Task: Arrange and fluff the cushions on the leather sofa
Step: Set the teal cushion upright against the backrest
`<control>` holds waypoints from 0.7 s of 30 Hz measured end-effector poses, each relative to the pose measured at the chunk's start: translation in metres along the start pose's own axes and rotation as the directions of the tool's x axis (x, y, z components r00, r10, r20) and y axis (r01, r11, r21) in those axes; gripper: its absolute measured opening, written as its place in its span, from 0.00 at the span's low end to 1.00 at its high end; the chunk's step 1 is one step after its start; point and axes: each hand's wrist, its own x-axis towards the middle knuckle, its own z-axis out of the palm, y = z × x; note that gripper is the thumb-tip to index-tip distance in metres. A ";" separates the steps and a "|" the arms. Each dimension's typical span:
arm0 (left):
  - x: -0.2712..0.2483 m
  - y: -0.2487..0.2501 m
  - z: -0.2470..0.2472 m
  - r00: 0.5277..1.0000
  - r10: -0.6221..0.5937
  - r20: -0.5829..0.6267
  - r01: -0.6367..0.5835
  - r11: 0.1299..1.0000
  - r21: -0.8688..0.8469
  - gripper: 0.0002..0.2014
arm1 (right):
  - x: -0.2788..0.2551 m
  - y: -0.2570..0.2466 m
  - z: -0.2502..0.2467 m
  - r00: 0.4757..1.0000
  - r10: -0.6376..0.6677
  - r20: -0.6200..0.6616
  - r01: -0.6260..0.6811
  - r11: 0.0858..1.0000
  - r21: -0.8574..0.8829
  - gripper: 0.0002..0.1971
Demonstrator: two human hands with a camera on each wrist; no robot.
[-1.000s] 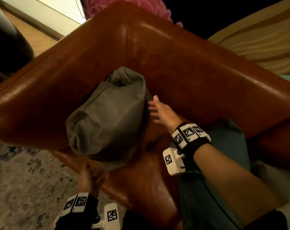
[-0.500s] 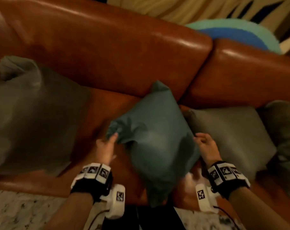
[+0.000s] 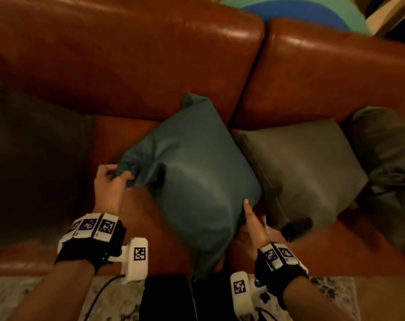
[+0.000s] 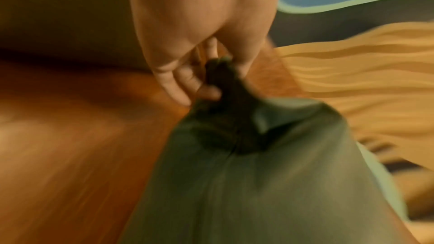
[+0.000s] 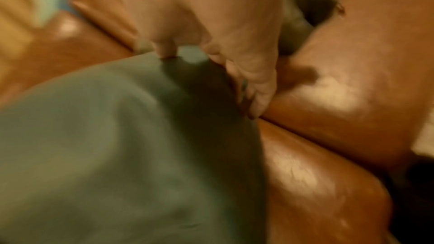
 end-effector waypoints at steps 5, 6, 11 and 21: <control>-0.006 0.052 -0.013 0.978 0.183 -0.098 -0.194 0.973 -0.122 0.10 | -0.050 -0.062 0.016 0.934 -0.215 0.286 0.131 0.949 0.286 0.37; -0.006 0.059 -0.015 0.973 0.204 -0.106 -0.214 0.971 -0.102 0.11 | -0.057 -0.081 0.019 0.905 -0.315 0.287 0.224 0.924 0.309 0.36; 0.006 0.060 -0.027 0.993 0.107 -0.045 -0.108 0.994 -0.031 0.21 | -0.077 -0.164 0.041 0.808 -0.455 0.374 0.319 0.872 0.371 0.20; 0.040 0.059 -0.043 0.948 0.111 0.298 -0.116 0.993 -0.003 0.30 | -0.065 -0.131 0.082 0.914 -0.357 0.194 0.269 0.890 0.369 0.19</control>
